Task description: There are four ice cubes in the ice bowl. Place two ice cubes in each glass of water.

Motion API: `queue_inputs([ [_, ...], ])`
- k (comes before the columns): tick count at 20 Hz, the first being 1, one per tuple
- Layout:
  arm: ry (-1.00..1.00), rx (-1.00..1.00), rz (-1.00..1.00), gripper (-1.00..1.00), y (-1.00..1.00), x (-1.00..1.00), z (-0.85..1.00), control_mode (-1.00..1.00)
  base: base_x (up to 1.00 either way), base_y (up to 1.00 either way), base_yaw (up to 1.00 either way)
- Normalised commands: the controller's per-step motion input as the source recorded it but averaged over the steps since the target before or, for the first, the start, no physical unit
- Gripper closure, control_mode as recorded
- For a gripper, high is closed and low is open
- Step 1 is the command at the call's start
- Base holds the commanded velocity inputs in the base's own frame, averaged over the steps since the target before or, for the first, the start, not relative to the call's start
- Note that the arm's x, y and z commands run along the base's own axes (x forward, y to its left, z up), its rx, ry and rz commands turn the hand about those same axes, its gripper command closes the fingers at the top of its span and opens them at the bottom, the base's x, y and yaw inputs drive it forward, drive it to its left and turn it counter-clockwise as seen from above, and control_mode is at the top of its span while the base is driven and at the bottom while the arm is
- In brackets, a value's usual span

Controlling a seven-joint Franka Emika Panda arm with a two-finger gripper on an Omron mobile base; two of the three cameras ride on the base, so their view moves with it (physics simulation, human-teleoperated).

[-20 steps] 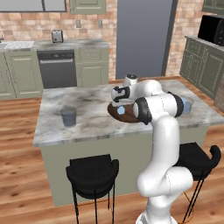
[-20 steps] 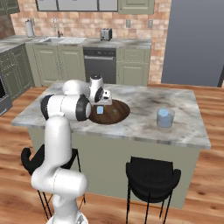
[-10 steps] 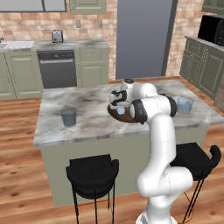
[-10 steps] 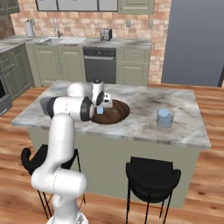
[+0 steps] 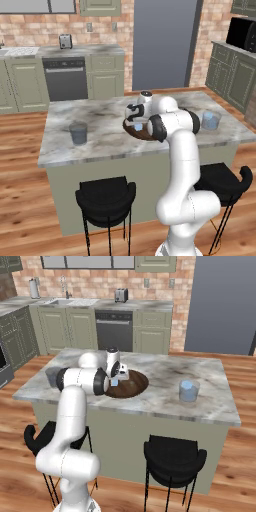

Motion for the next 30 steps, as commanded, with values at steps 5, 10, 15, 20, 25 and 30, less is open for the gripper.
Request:
queue_inputs([
  [5, 0.00, 0.00, 0.00, 1.00, 0.00, -0.05, 0.00, -1.00, 0.00, 0.00, 0.00],
  [10, -0.04, 0.00, 0.00, 1.00, 0.00, -0.65, 0.05, -1.00, 0.00, 0.00, 0.00],
  [15, -0.01, 0.07, -0.01, 1.00, 0.00, -1.00, 0.41, -1.00, 0.00, 0.00, 0.00],
  [20, -0.12, 0.05, 0.00, 1.00, 0.00, -0.62, 0.96, -1.00, 0.00, 0.00, 0.00],
  [25, -0.26, 0.02, 0.02, 1.00, 0.52, -0.09, 0.94, -1.00, 0.00, 0.00, 0.00],
  [30, -0.34, 0.01, 0.09, 1.00, 1.00, 0.00, 0.29, -1.00, 0.00, 0.00, 0.00],
])
